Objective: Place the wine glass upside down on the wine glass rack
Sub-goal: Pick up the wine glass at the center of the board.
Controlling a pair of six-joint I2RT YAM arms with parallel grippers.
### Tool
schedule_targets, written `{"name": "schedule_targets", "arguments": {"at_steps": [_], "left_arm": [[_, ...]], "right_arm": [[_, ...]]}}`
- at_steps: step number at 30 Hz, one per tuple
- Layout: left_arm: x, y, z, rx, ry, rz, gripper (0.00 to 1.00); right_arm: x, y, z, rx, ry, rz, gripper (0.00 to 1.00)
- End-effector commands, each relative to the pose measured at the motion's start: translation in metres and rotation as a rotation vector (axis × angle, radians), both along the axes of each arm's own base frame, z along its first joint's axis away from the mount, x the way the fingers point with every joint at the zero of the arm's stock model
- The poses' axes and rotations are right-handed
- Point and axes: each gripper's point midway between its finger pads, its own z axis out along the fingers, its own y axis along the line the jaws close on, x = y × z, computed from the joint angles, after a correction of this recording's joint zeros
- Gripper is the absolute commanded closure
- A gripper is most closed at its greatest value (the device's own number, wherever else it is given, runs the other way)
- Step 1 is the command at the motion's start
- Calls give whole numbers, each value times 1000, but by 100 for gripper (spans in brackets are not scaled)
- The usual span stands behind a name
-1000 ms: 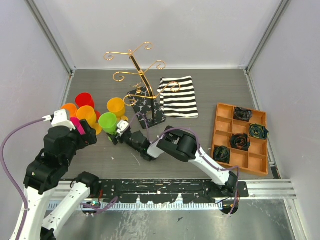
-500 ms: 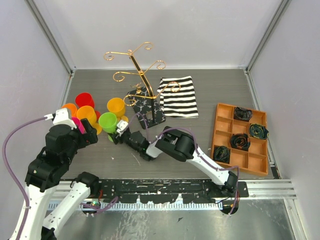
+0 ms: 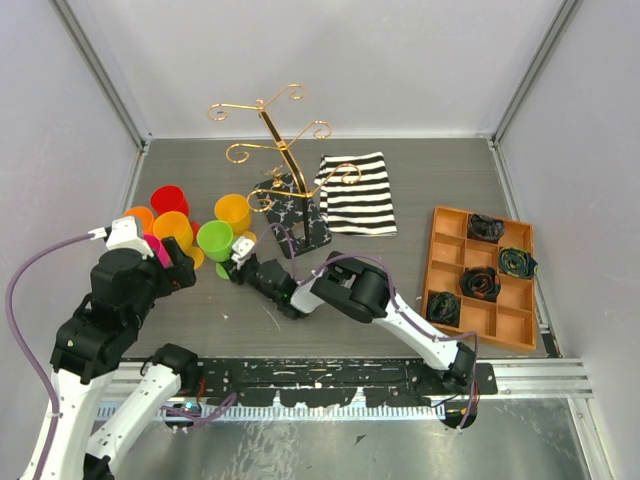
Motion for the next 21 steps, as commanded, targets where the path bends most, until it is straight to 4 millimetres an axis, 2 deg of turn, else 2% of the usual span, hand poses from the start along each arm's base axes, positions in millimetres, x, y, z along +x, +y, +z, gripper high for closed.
{"name": "schedule_targets", "arguments": {"at_steps": [1,4,11,14,16,17,21], "left_arm": [[6,-2,0,4,-9,-6,2],[6,-2,-1,4,-5,-7,2],[7,-1,-1,3,-4,-1,2],[7,0,-1,2,-3,2,2],[7,0,-1,2,-3,4,2],[7,0,-1,2,-2,5,2],[7,1,0,1,-5,9,2]], "right_arm": [[4,7,28,75,-31,4,72],[3,5,28,75,-34,3,77],[-3,-1,34,67,-54,18,99],[-8,-7,41,66,-79,28,99],[-14,-12,36,43,-91,31,99],[-18,-15,46,45,-103,34,99],[-37,-26,57,28,-136,45,99]]}}
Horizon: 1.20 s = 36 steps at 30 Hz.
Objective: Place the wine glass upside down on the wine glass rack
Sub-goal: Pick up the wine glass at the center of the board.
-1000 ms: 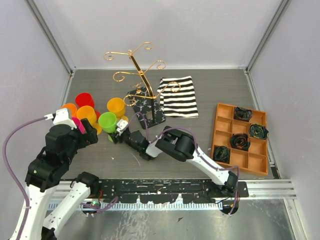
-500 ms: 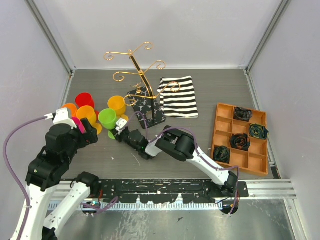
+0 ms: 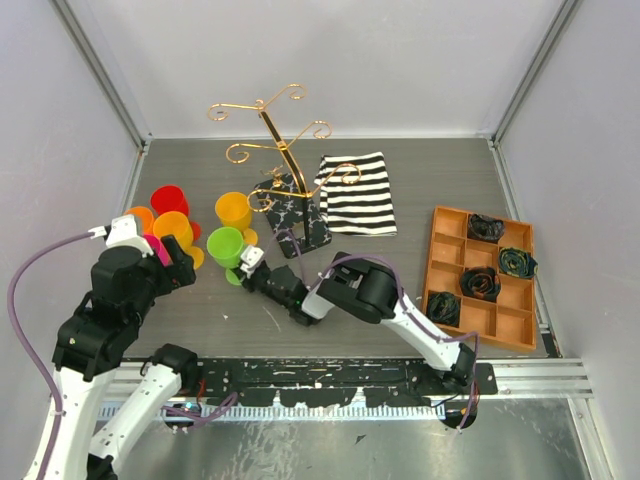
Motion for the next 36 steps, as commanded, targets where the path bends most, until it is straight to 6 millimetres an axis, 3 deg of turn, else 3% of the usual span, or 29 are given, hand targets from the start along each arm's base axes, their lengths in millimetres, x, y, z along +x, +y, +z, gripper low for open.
{"name": "schedule_targets", "arguments": {"at_steps": [1,16,23,29,36], "left_arm": [[4,-1,1,-1,-14,-5,2],[-28,7,38,-95,-276,-20,2],[-41,-2,48,-133,-222,-68,2],[-47,-23,38,-161,-97,-166,2],[-45,-37,29,-251,-100,-193,2]], "right_arm": [[-26,-6,60,68,-106,27,99],[-121,-90,66,-45,-137,-14,99],[-169,-121,61,-156,-80,-12,99],[-188,-138,57,-206,197,-13,99],[-200,-162,87,-194,256,28,99]]}}
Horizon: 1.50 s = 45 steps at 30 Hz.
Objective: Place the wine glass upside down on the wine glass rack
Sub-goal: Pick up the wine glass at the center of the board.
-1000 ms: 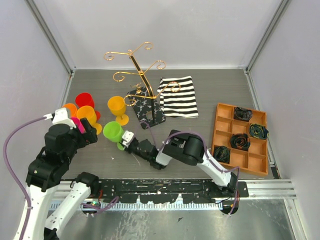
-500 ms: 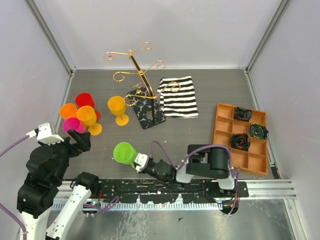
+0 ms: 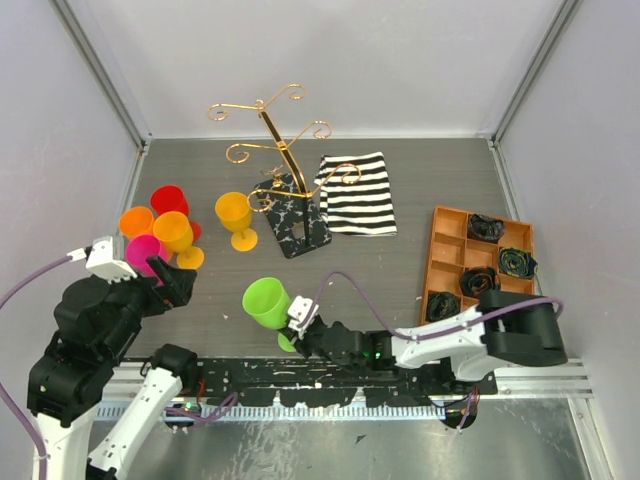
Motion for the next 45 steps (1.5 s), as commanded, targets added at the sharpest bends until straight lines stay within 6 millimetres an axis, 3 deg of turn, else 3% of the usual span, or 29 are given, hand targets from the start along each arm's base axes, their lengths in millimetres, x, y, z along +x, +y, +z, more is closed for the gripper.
{"name": "schedule_targets", "arguments": {"at_steps": [1,7,16,21,25,29,34,38,45], "left_arm": [[-3,-18,-6,-81,11,-64,2],[10,-41,-9,-169,-20,-140,2],[30,-96,-19,-366,45,-332,1],[35,-104,-26,-421,53,-340,2],[40,-114,-40,-478,81,-346,4],[45,-137,-50,-518,93,-384,5],[36,-190,-56,-502,99,-496,7],[26,-233,-50,-500,84,-565,9],[20,-258,-28,-596,31,-616,11]], "right_arm": [[-4,-19,16,15,65,-12,99],[4,-48,42,41,43,-66,99],[26,-102,86,177,-26,-215,99],[35,-125,113,259,-58,-278,99],[41,-136,126,332,-72,-333,99],[48,-144,137,399,-83,-387,99],[57,-154,143,456,-113,-465,99],[63,-164,151,532,-144,-521,99],[62,-161,170,578,-211,-506,99]]}}
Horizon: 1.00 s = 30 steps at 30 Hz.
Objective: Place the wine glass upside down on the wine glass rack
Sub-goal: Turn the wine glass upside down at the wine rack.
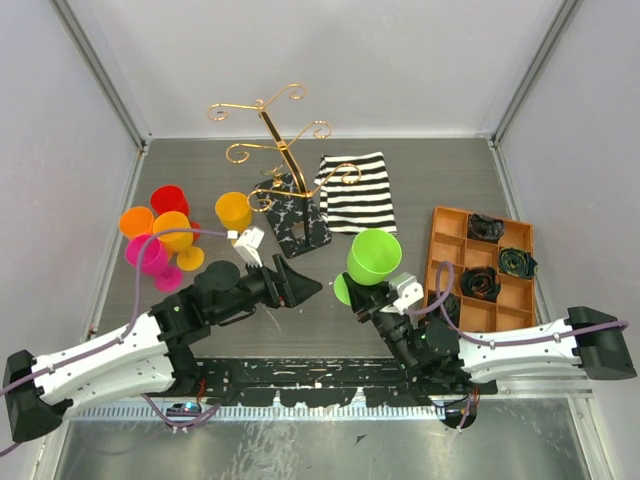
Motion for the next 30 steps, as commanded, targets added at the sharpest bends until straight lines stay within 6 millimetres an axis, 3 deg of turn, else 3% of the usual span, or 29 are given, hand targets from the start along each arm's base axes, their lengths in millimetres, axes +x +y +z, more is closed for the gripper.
{"name": "schedule_targets", "arguments": {"at_steps": [1,5,13,21,30], "left_arm": [[11,-14,53,-194,-85,42,11],[5,-25,64,-252,-84,9,12],[0,-36,67,-273,-70,-19,24],[-2,-42,77,-318,-67,-37,33],[-4,-46,84,-362,-52,-50,54]], "right_arm": [[2,-7,45,153,-61,-25,99],[0,-1,60,185,-89,-13,99],[-3,7,86,233,-140,4,99],[-5,18,88,220,-160,22,99],[-7,23,92,241,-175,38,99]]}}
